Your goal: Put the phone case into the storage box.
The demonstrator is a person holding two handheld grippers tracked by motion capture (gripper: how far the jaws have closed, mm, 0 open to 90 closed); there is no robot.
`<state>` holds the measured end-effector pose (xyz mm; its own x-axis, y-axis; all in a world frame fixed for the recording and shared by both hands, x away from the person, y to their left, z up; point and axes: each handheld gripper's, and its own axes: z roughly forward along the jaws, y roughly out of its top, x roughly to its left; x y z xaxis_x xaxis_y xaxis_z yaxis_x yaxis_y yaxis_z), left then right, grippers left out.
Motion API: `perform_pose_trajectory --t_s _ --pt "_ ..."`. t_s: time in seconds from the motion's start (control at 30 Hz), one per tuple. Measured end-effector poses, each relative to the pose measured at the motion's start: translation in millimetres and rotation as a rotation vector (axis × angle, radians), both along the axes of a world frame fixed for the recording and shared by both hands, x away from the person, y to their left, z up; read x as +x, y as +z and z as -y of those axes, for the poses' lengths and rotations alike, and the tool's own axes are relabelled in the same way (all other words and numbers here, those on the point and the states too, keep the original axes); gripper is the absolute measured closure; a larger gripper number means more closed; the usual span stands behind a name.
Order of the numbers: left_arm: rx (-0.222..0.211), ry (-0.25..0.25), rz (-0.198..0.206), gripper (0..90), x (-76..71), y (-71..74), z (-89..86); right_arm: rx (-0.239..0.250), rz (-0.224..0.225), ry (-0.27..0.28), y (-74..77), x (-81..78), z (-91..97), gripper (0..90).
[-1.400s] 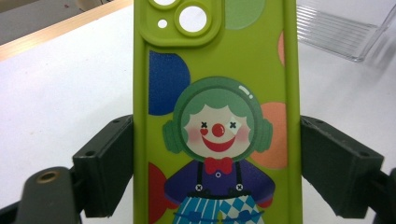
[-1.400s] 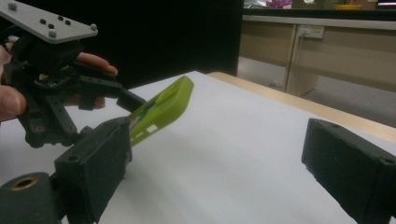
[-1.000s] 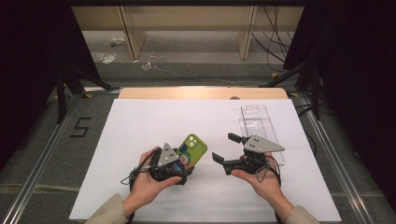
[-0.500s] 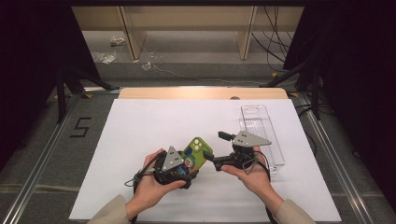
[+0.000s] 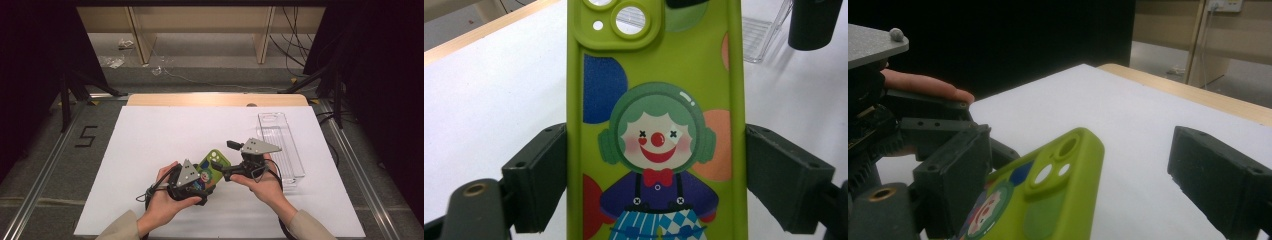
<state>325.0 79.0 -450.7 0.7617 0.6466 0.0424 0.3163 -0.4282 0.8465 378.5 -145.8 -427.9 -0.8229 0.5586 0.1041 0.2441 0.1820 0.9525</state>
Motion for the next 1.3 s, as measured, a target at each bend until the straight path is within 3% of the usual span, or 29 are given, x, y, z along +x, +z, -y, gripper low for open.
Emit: perform_pose_trajectory --t_s 0.37,0.9,1.3 --pt "0.0 0.0 0.003 16.1 -0.8 -0.1 0.9 -0.007 -0.029 0.012 -4.1 3.0 -7.1 16.9" --pt "-0.001 0.0 0.002 16.1 -0.9 -0.2 1.1 0.002 -0.069 0.036 -6.1 6.8 -11.9 43.4" --pt "0.0 -0.002 0.004 16.1 -0.7 -0.3 1.3 0.023 -0.107 0.03 -5.3 9.8 -12.2 54.8"
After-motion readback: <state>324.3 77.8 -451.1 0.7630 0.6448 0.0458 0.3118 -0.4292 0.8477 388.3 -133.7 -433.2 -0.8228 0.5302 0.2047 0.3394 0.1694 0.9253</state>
